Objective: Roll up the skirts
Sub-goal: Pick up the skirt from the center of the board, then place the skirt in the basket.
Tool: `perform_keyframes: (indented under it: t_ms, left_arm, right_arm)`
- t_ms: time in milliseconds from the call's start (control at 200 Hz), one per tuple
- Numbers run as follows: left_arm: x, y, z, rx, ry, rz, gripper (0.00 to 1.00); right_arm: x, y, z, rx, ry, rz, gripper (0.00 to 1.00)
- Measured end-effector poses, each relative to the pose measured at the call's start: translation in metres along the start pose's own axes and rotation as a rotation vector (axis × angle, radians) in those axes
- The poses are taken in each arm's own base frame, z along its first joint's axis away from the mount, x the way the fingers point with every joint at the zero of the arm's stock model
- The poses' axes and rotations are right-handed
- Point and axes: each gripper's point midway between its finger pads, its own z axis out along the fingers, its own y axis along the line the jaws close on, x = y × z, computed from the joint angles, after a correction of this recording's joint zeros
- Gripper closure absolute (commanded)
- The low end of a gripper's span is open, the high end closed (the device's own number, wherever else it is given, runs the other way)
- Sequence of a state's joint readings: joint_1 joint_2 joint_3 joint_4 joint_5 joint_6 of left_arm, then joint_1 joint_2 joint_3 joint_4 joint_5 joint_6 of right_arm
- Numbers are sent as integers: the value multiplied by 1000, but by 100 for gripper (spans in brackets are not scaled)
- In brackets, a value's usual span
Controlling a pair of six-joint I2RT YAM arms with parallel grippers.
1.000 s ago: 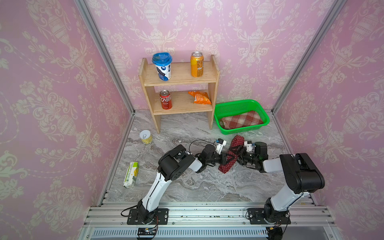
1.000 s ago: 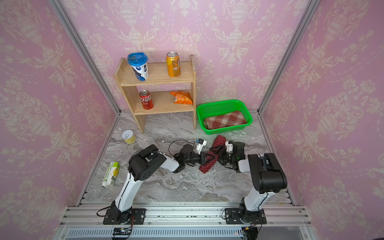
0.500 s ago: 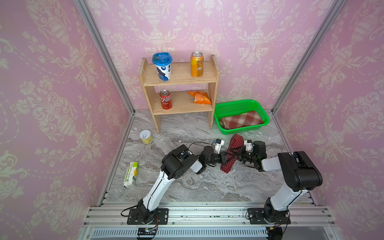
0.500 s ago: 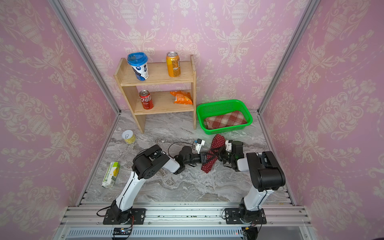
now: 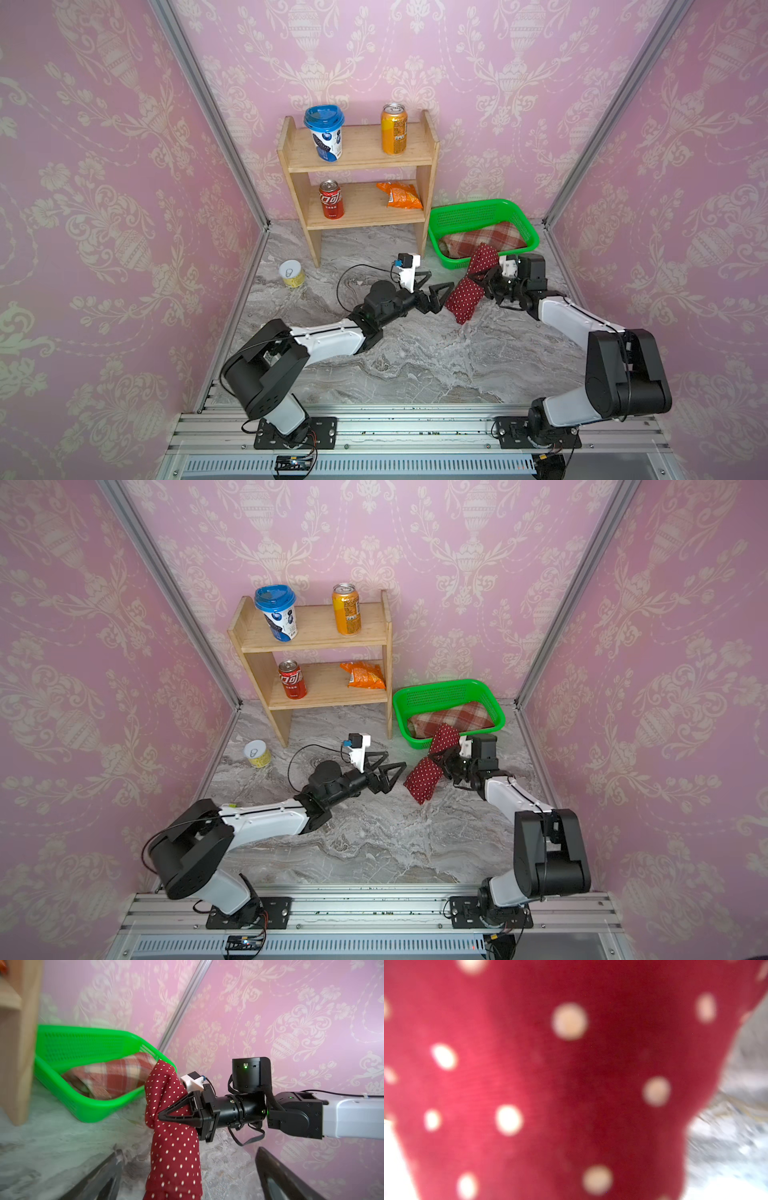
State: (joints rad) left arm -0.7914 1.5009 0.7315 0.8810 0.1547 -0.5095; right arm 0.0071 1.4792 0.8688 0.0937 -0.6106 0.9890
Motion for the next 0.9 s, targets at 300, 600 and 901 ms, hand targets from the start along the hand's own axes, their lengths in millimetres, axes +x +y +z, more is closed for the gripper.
perform_keyframes:
  t_ms: [300, 600, 901]
  left_arm:
    - [12, -45, -47, -113, 55, 301, 1]
    - [13, -17, -94, -269, 133, 371, 1]
    - [24, 4, -114, -367, 226, 428, 1]
  right_arm:
    - [-135, 80, 28, -176, -199, 117, 100]
    - [-237, 48, 128, -232, -345, 347, 100]
    - [-241, -28, 204, -48, -389, 480, 68]
